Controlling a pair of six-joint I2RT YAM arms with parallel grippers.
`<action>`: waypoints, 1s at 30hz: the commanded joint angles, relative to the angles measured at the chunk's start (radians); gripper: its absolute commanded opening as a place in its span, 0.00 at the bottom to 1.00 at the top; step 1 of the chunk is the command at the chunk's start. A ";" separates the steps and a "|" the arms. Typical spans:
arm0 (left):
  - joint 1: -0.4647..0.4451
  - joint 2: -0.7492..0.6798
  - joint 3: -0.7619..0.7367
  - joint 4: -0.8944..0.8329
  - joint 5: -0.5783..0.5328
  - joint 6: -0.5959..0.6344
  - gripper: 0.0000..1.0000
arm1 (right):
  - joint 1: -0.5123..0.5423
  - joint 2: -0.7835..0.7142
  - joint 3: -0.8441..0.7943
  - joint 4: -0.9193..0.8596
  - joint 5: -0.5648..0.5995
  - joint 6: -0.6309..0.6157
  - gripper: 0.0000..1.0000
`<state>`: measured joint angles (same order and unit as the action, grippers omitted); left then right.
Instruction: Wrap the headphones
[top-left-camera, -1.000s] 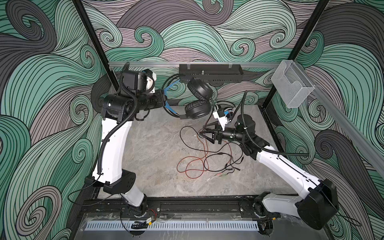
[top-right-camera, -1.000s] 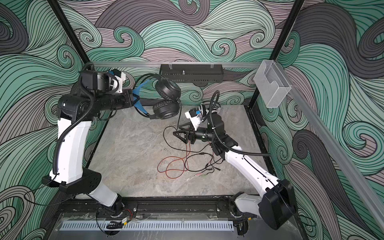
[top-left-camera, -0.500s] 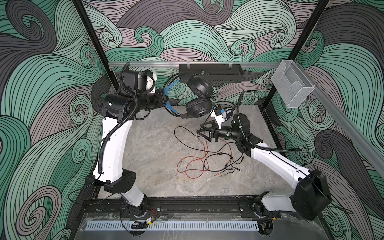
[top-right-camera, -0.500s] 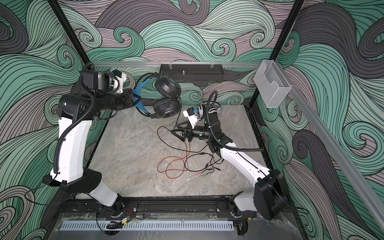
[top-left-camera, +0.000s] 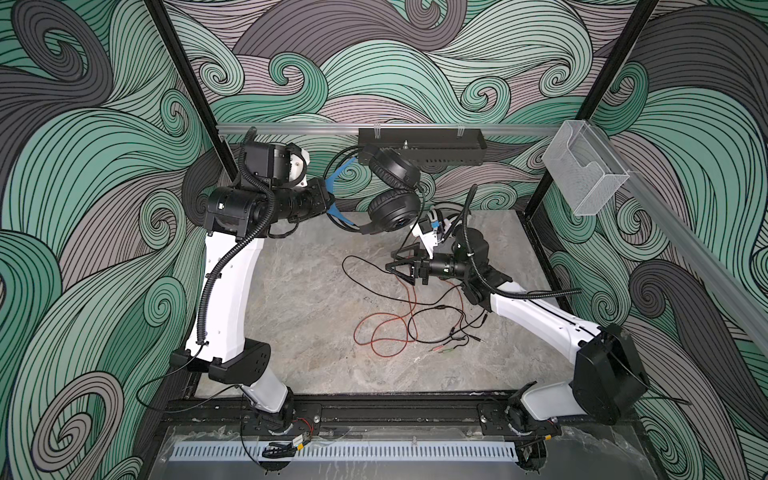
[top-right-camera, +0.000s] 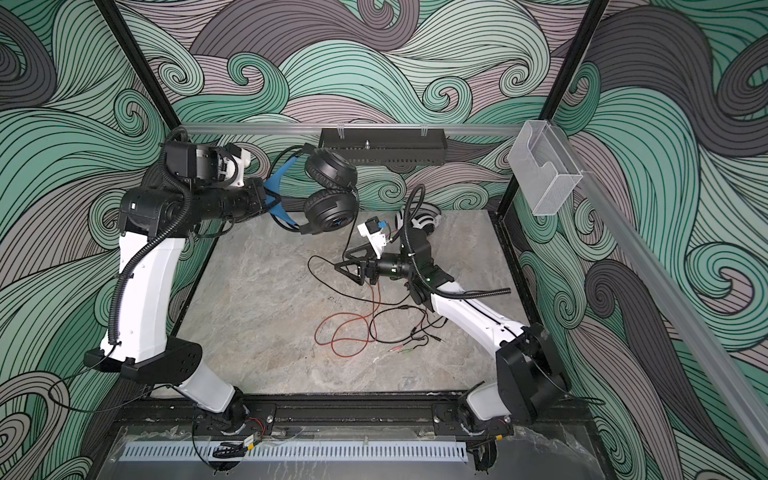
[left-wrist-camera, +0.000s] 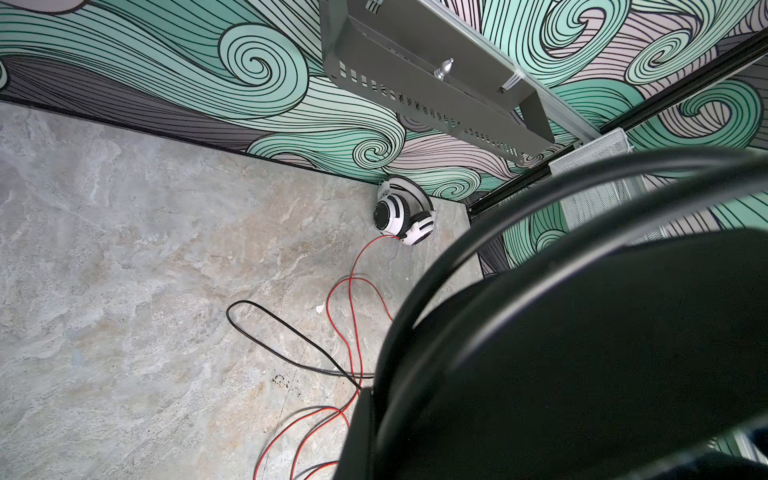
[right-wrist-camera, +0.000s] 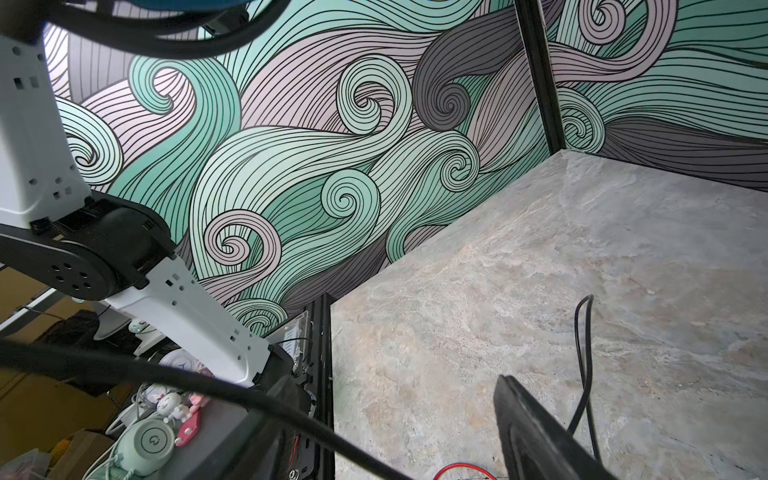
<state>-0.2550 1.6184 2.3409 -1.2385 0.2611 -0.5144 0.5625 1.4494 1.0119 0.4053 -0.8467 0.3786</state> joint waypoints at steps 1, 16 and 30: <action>0.010 -0.040 -0.016 0.072 0.055 -0.050 0.00 | 0.019 0.012 0.009 0.069 -0.026 0.032 0.73; 0.100 -0.124 -0.216 0.153 0.034 -0.105 0.00 | -0.031 -0.167 -0.046 -0.303 0.092 -0.165 0.00; 0.105 -0.355 -0.707 0.268 -0.376 0.043 0.00 | 0.020 -0.323 0.367 -1.195 1.044 -0.799 0.00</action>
<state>-0.1516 1.3010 1.6630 -1.0607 -0.0082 -0.5201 0.5499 1.1431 1.3216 -0.6006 -0.0723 -0.2375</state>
